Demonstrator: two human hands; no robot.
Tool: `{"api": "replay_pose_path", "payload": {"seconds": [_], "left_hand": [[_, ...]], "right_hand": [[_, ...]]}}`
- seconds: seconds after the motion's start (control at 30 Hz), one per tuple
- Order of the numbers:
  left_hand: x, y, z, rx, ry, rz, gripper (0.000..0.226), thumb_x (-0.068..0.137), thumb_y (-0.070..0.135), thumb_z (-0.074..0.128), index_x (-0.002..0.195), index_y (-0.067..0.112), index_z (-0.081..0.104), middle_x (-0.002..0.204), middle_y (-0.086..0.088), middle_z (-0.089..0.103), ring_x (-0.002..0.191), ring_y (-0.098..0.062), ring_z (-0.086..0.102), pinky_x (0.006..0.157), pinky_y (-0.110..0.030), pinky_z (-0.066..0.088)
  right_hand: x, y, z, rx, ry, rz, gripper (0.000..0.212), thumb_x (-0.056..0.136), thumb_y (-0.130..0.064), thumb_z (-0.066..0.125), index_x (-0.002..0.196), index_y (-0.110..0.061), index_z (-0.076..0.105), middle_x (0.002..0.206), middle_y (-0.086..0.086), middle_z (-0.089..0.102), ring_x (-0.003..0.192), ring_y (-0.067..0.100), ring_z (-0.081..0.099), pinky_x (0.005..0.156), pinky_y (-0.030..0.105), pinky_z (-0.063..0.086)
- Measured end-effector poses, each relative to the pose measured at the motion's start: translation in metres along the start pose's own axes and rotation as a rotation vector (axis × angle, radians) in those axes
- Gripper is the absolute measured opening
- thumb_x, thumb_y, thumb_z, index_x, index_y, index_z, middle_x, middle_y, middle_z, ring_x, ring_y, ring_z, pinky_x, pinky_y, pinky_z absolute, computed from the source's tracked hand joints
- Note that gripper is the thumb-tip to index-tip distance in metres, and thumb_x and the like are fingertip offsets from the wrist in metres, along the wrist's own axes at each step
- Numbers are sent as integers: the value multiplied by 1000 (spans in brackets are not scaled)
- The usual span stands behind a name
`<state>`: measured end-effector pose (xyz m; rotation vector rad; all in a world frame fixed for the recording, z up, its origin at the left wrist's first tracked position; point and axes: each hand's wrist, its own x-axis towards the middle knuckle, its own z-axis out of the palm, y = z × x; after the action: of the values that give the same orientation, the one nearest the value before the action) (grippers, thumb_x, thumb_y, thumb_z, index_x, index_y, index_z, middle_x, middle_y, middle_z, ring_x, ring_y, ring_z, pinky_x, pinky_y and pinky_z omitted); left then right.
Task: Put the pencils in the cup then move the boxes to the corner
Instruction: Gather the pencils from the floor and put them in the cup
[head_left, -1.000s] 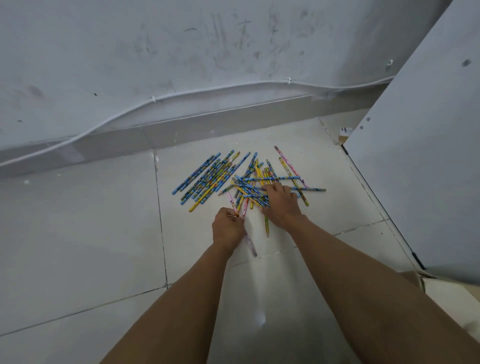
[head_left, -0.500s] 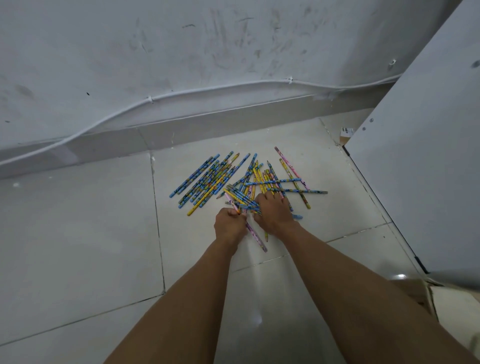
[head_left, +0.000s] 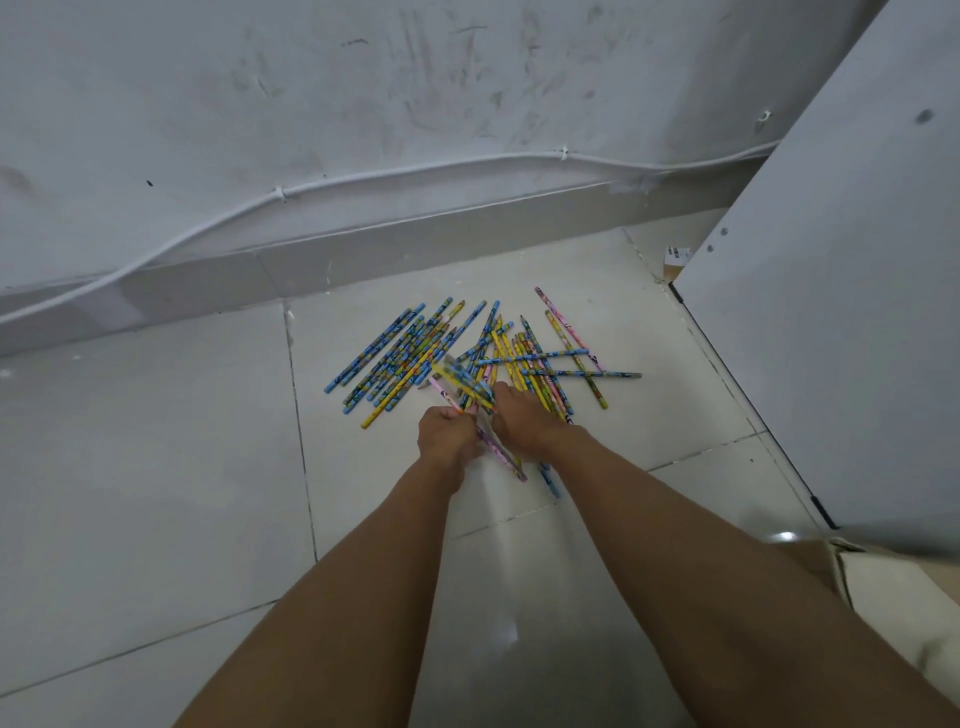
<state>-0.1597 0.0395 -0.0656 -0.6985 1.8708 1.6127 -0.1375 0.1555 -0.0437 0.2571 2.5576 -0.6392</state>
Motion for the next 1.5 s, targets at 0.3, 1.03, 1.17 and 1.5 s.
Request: {"api": "replay_pose_path", "payload": {"seconds": [0.3, 1.03, 1.17, 1.5], "left_hand": [[-6, 18, 11, -140, -58, -75, 39, 99, 26, 32, 130, 10, 47, 96, -18, 64, 71, -27, 59, 70, -45, 57], [-3, 35, 19, -235, -109, -114, 41, 99, 6, 35, 139, -3, 37, 127, -23, 58, 78, -23, 60, 62, -36, 55], [7, 38, 20, -186, -14, -60, 48, 96, 6, 36, 144, 5, 31, 125, -24, 57, 88, -30, 62, 60, -34, 54], [12, 32, 15, -126, 10, -81, 18, 98, 12, 38, 116, 10, 41, 73, -7, 43, 62, -19, 45, 76, -41, 42]], "right_hand": [[-6, -15, -4, 204, -192, -14, 27, 101, -23, 38, 120, -4, 41, 113, 15, 52, 92, 28, 49, 81, 41, 43], [-17, -13, -20, 408, -104, -230, 48, 101, -34, 37, 145, -15, 40, 143, 14, 41, 129, 28, 44, 108, 41, 37], [-17, -5, -22, 488, 138, -236, 41, 99, -18, 33, 123, 5, 57, 119, 23, 57, 111, 32, 52, 90, 35, 42], [32, 36, -20, -222, 407, 80, 42, 97, -5, 42, 136, -18, 50, 137, 9, 43, 124, 36, 39, 98, 49, 37]]}}
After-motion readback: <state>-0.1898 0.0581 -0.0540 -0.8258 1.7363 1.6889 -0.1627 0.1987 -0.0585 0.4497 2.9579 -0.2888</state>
